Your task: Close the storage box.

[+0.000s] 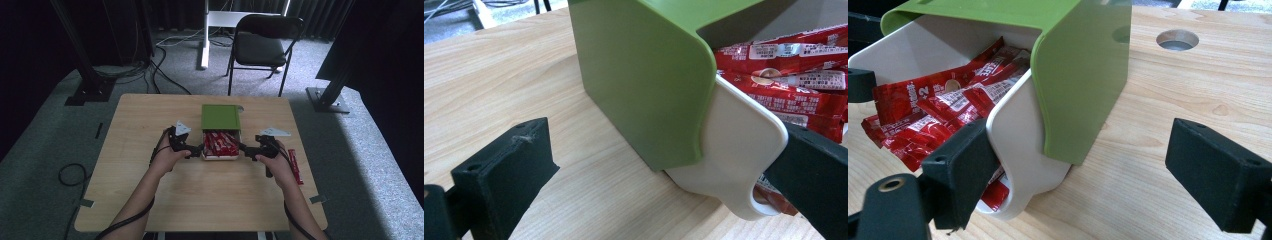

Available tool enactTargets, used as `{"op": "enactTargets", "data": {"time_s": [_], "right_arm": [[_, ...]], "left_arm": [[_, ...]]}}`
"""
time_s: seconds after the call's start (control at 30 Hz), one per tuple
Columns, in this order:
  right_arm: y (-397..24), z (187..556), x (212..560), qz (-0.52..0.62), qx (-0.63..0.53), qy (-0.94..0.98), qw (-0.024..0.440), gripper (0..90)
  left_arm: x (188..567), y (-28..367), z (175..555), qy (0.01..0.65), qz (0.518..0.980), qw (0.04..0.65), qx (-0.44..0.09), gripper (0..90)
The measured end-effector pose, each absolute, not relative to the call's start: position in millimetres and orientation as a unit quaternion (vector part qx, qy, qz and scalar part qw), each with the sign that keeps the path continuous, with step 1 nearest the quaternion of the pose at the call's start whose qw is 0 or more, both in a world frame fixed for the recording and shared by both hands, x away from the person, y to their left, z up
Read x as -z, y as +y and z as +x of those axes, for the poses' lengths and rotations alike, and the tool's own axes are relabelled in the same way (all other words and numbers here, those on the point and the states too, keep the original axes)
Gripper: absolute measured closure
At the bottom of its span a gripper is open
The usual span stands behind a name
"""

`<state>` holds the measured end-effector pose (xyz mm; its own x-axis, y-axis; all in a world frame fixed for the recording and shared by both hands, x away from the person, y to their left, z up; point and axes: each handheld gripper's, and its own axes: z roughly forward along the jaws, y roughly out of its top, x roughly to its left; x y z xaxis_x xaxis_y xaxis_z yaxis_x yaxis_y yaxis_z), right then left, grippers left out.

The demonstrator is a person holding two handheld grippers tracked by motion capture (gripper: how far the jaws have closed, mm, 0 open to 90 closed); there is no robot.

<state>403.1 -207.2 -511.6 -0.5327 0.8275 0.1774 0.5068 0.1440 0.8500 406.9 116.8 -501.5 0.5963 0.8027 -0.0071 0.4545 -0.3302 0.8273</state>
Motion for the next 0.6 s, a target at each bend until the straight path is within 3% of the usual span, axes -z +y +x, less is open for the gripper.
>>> {"op": "enactTargets", "data": {"time_s": [0.6], "right_arm": [[-203.9, 414.6, 512.7, 0.464, -0.473, 0.727, 0.182, 12.3]], "left_arm": [[499.6, 115.2, 421.5, 0.396, 0.790, 0.411, -0.222, 1.4]]}}
